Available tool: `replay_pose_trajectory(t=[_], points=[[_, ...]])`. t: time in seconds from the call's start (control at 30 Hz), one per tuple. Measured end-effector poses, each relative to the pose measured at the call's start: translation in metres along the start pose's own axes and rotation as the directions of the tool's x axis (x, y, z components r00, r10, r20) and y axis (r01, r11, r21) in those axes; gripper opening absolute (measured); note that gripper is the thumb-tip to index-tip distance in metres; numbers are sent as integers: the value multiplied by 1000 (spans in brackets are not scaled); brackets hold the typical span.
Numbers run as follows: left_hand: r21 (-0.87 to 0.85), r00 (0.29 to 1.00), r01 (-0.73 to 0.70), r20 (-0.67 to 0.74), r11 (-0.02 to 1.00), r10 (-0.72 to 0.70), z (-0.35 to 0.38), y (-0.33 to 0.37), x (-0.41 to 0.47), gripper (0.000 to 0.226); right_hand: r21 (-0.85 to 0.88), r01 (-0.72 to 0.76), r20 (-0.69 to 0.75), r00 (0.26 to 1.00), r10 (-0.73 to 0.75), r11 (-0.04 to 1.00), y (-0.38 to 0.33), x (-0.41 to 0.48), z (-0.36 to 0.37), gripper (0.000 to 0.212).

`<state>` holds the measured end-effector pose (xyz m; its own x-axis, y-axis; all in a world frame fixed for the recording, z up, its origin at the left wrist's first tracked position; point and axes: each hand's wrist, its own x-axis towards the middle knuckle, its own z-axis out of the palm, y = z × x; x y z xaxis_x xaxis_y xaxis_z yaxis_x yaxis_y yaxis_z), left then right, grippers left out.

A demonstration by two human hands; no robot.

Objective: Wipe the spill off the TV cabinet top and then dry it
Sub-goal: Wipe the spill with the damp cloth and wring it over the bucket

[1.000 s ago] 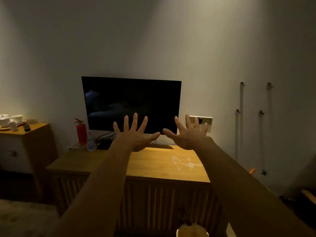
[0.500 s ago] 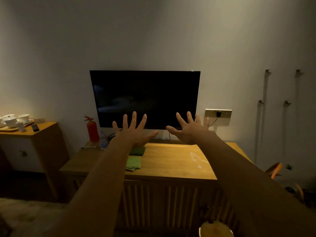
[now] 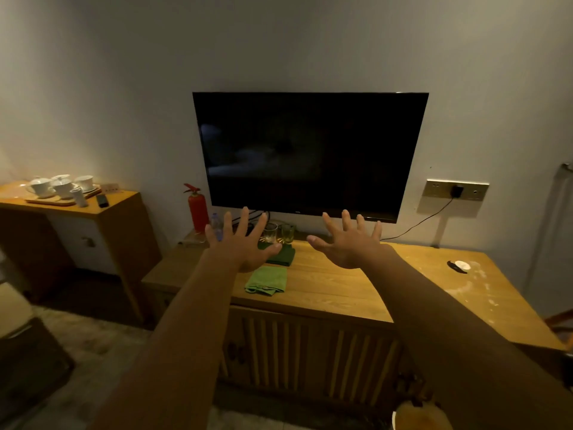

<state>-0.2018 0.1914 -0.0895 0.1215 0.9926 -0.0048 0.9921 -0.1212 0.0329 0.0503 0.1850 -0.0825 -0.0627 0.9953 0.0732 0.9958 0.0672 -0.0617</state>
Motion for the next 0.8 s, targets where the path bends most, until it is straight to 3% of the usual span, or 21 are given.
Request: replay_pose_trajectory(t=[0.2, 0.37, 0.53, 0.67, 0.8], points=[[-40, 999, 34, 10, 999, -34, 24, -5, 69, 91, 32, 12, 49, 999, -13, 999, -2, 76, 22, 84], [-88, 997, 78, 9, 993, -77, 36, -2, 126, 73, 60, 42, 84, 995, -47, 997, 3, 139, 30, 84], [-135, 996, 80, -30, 988, -85, 42, 4, 169, 76, 101, 91, 83, 992, -99, 991, 7, 188, 44, 82], [-137, 996, 94, 24, 986, -91, 52, 5, 192, 74, 99, 101, 112, 987, -112, 990, 7, 217, 60, 82], [-98, 991, 103, 97, 990, -94, 65, -6, 212, 85, 129, 94, 159, 981, -114, 987, 7, 243, 85, 81]])
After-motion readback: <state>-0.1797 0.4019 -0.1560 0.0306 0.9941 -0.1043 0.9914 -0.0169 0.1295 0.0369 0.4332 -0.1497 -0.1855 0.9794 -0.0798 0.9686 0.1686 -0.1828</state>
